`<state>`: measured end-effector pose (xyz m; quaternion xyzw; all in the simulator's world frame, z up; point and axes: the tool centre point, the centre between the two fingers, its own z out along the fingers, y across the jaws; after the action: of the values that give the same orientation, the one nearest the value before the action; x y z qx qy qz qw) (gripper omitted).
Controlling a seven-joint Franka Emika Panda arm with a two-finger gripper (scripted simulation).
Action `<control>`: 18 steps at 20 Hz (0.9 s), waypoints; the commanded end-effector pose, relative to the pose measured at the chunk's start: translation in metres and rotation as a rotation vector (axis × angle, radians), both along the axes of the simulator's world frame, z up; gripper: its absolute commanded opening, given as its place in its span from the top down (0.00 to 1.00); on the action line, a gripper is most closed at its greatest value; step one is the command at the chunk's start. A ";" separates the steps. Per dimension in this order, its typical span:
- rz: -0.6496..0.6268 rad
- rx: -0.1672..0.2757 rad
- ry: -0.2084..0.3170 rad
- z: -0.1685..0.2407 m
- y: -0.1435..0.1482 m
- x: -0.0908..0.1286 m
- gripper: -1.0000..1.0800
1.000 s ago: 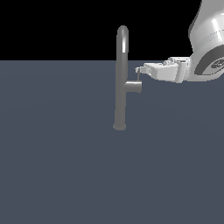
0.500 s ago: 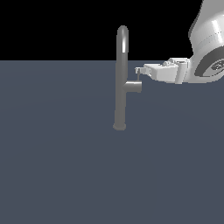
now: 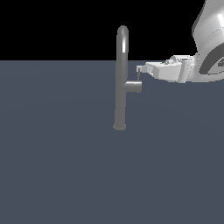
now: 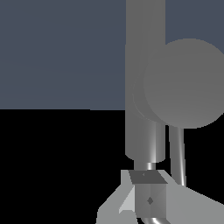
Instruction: Turn on the faucet by rotating a designated handle.
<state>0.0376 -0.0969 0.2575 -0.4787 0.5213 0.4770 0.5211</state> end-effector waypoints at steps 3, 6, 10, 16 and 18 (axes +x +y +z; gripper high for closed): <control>0.001 0.001 0.001 0.000 0.001 -0.011 1.00; 0.002 0.001 0.001 0.001 0.002 -0.020 1.00; 0.003 0.002 0.000 0.001 0.003 -0.032 1.00; -0.001 -0.002 -0.006 -0.003 0.003 -0.039 1.00; 0.000 -0.001 -0.004 -0.007 0.004 -0.046 1.00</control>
<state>0.0004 -0.0936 0.2567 -0.4829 0.5198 0.4702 0.5249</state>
